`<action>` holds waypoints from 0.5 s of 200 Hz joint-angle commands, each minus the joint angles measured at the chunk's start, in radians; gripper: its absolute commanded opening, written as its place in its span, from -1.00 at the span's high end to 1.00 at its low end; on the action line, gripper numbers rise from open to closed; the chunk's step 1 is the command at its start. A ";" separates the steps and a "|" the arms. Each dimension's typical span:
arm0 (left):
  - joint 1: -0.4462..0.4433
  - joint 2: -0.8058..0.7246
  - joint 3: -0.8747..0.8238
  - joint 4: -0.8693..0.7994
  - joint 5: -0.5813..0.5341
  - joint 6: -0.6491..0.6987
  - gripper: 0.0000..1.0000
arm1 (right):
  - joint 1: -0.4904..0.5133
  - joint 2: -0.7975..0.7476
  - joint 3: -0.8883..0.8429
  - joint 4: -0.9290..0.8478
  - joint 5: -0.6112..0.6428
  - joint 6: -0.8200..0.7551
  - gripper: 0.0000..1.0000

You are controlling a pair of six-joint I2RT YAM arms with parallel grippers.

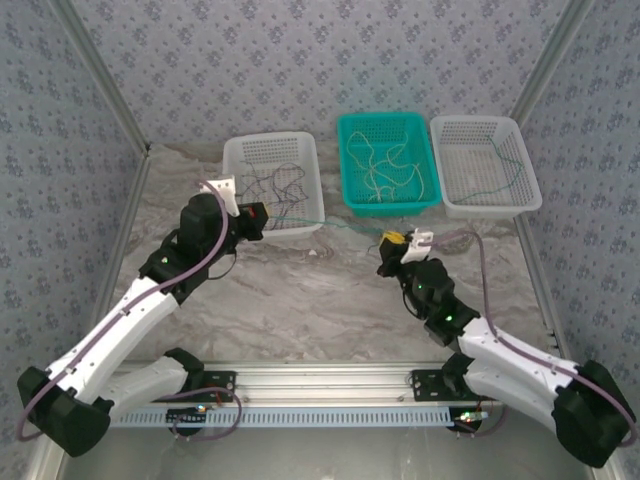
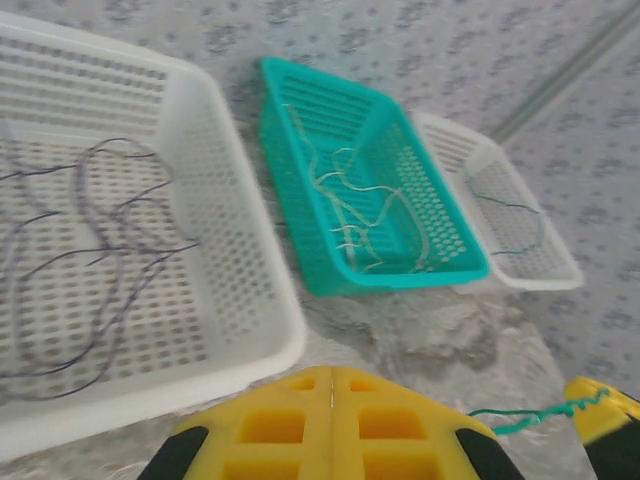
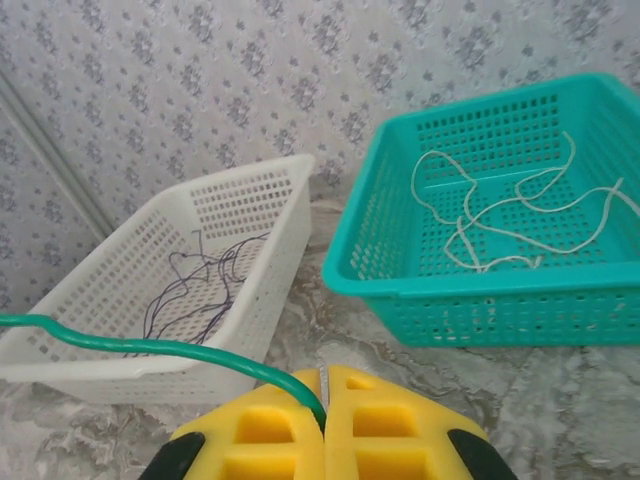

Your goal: Untangle the cables

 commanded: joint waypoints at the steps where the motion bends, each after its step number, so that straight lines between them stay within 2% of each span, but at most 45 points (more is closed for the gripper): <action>1: 0.044 -0.039 -0.029 0.218 0.058 0.031 0.91 | -0.086 -0.046 0.111 -0.241 0.062 0.089 1.00; 17: 0.039 -0.039 -0.046 0.263 0.098 0.030 0.71 | -0.124 -0.039 0.192 -0.307 -0.010 0.090 1.00; 30: 0.037 -0.043 -0.045 0.260 0.101 0.031 0.47 | -0.154 -0.021 0.266 -0.369 -0.042 0.092 1.00; 60: 0.037 -0.085 -0.047 0.239 0.113 0.055 0.04 | -0.234 0.055 0.408 -0.462 -0.054 0.063 1.00; 100: 0.034 -0.160 -0.062 0.215 0.279 0.162 -0.11 | -0.430 0.240 0.636 -0.617 -0.085 0.093 1.00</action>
